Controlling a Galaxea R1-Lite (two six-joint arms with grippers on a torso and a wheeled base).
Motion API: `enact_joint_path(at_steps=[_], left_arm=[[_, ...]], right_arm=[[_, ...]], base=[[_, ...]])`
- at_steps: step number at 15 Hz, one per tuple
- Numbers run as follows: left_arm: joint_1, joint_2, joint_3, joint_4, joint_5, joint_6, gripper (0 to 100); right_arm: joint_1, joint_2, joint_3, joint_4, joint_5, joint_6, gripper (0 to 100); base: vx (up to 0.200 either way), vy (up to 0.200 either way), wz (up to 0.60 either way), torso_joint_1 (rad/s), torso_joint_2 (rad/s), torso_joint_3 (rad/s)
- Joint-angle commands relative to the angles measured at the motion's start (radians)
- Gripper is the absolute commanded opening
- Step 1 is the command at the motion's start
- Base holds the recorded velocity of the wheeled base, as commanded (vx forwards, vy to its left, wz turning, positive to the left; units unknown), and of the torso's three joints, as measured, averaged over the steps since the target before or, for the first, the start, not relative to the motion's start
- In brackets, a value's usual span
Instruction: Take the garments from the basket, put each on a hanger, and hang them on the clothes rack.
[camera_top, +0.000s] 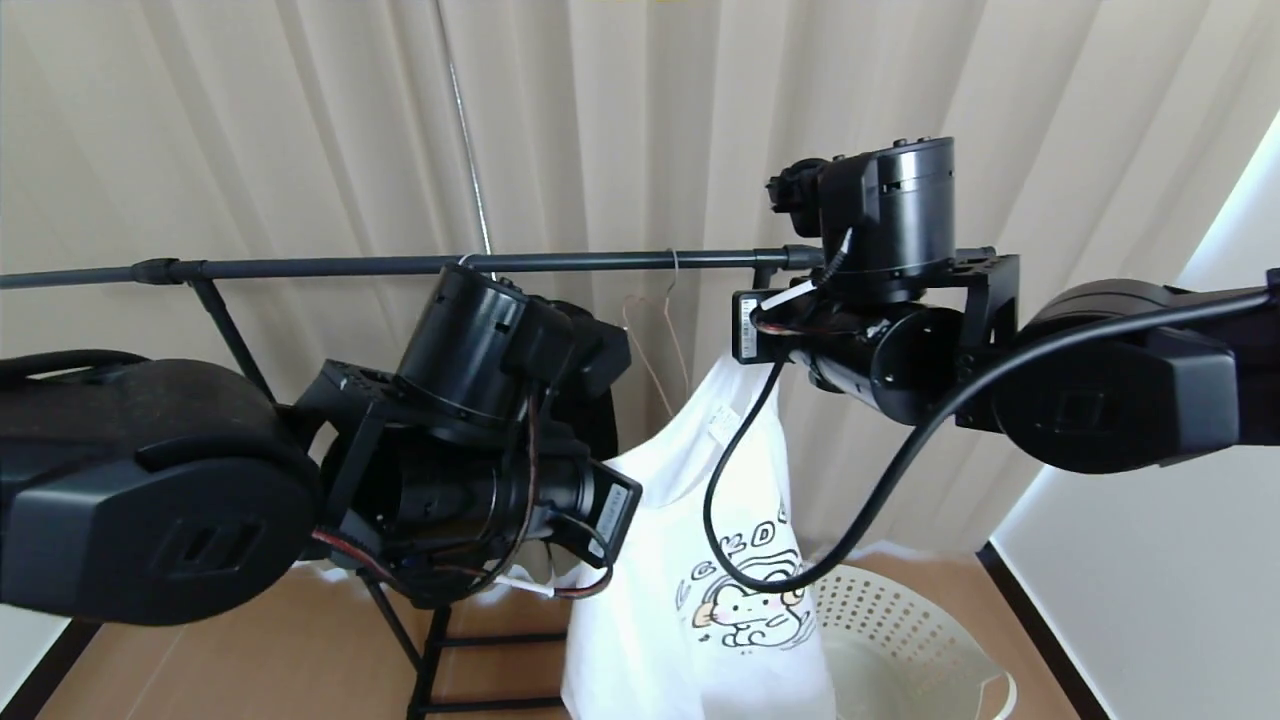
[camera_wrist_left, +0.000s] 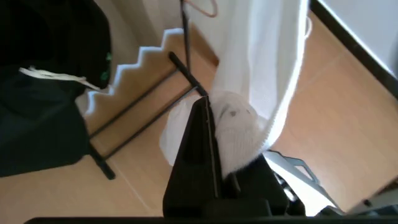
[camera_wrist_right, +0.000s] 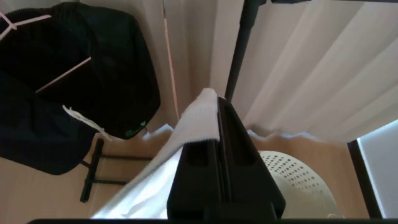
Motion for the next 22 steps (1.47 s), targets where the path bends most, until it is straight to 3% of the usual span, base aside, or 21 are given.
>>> enact_joint_path(at_steps=[1, 2, 5, 8, 12, 16, 17, 20, 22], left_arm=[[-0.083, 0.004, -0.020, -0.001, 0.001, -0.062, 0], [-0.135, 0.048, -0.080, -0.001, 0.002, -0.150, 0], [-0.155, 0.106, -0.176, 0.001, 0.002, -0.251, 0], [-0.149, 0.106, -0.170, 0.006, 0.008, -0.252, 0], [-0.106, 0.082, -0.138, 0.007, 0.086, -0.248, 0], [0.003, 0.062, -0.132, 0.001, 0.117, -0.188, 0], [0.031, 0.090, -0.153, -0.010, 0.143, -0.153, 0], [0.032, 0.179, -0.255, -0.019, 0.148, -0.143, 0], [0.028, 0.238, -0.330, -0.017, 0.148, -0.142, 0]], right_arm=[[0.000, 0.071, -0.048, -0.002, 0.001, 0.004, 0], [0.003, 0.074, -0.056, -0.002, 0.001, 0.021, 0], [0.003, 0.062, -0.054, -0.002, 0.001, 0.046, 0], [0.001, 0.045, -0.050, 0.000, 0.001, 0.050, 0], [-0.028, -0.027, 0.009, 0.000, -0.002, 0.076, 0], [-0.078, -0.148, 0.127, 0.015, -0.008, 0.061, 0], [-0.095, -0.196, 0.193, 0.009, -0.018, 0.041, 0], [-0.095, -0.277, 0.337, 0.000, -0.038, 0.033, 0], [-0.095, -0.277, 0.374, 0.000, -0.045, 0.035, 0]], base=[[0.000, 0.000, 0.00, 0.000, 0.00, 0.000], [0.000, 0.000, 0.00, 0.000, 0.00, 0.000], [0.000, 0.000, 0.00, 0.000, 0.00, 0.000], [0.000, 0.000, 0.00, 0.000, 0.00, 0.000], [0.000, 0.000, 0.00, 0.000, 0.00, 0.000], [0.000, 0.000, 0.00, 0.000, 0.00, 0.000], [0.000, 0.000, 0.00, 0.000, 0.00, 0.000], [0.000, 0.000, 0.00, 0.000, 0.00, 0.000], [0.000, 0.000, 0.00, 0.000, 0.00, 0.000]])
